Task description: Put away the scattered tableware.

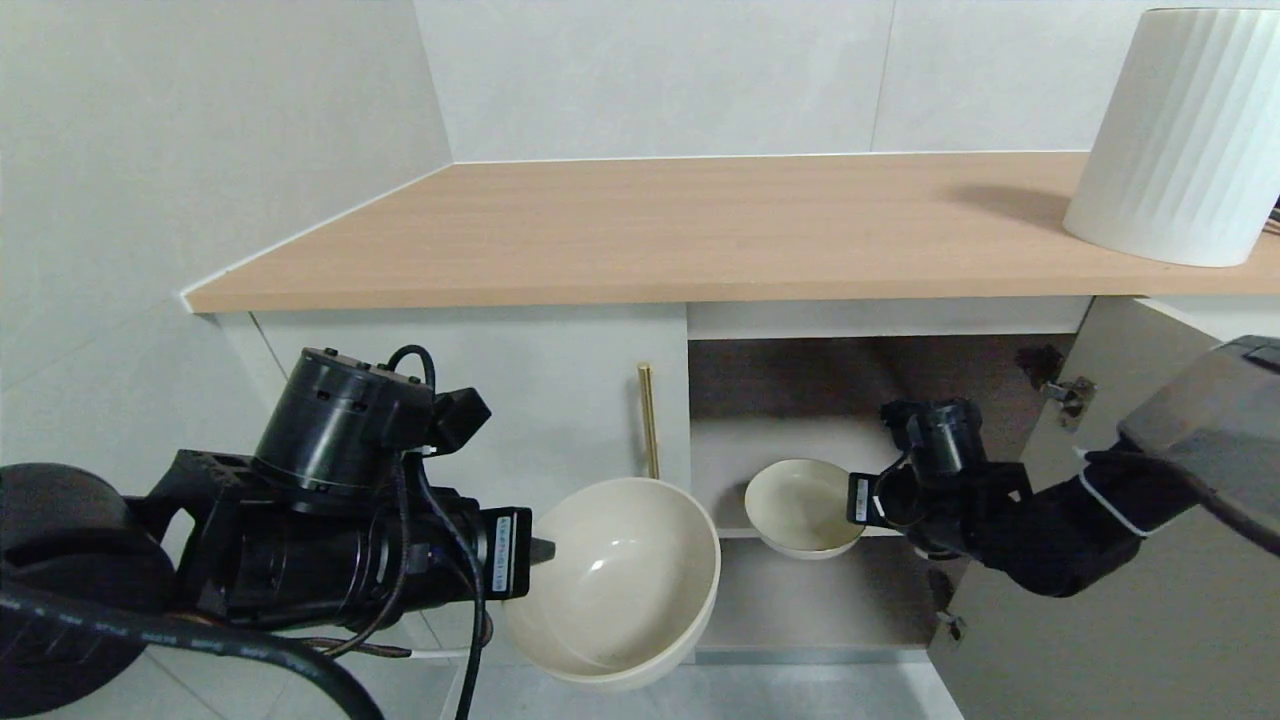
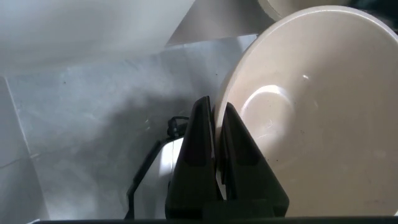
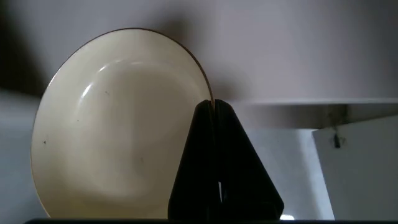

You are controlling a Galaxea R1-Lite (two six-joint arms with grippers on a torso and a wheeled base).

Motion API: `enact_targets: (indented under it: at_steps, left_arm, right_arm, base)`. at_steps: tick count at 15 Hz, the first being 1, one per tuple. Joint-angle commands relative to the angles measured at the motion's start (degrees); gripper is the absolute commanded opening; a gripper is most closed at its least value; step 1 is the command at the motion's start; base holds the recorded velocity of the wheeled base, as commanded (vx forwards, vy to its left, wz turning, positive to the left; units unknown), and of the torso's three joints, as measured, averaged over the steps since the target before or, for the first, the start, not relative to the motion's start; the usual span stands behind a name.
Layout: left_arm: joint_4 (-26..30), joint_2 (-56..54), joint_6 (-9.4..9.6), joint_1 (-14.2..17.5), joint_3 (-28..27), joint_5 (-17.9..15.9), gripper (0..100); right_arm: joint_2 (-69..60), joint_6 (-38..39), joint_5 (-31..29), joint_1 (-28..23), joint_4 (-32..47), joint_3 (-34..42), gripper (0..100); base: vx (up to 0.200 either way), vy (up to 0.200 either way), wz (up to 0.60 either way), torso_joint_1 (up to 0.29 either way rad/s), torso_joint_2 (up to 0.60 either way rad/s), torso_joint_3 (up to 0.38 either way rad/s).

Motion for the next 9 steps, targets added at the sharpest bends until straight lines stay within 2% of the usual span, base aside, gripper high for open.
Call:
enact_targets:
  at_steps: [1,9]
  left_arm:
    - [0.07,0.10,-0.04,-0.25,0.00,0.03,0]
    - [-0.01,-0.25,-0.04,-1.04,0.26,0.11,0]
  right_arm:
    - [8.34,0.43,-2.85,-1.84,-4.23,-0.95,0]
    - [16.16,2.28,-6.36,-6.41,-6.07,-10.10,0]
  base:
    - [0.000,0.000,0.00,0.000,0.00,0.000]
    - [0.000,0.000,0.00,0.000,0.00,0.000]
